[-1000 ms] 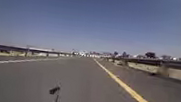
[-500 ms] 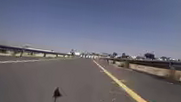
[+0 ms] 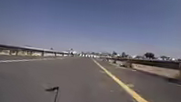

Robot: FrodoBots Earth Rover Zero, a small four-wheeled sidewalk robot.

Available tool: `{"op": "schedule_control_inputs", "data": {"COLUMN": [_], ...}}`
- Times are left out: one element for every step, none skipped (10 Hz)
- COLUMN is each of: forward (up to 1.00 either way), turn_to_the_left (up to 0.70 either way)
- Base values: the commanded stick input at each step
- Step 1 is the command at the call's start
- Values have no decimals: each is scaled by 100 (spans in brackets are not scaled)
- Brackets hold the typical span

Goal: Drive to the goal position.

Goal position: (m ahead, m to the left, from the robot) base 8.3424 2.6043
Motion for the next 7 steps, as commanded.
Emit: {"op": "schedule_control_inputs", "data": {"forward": [100,100,100,100,100,100,100], "turn_to_the_left": [0,0,0,0,0,0,0]}}
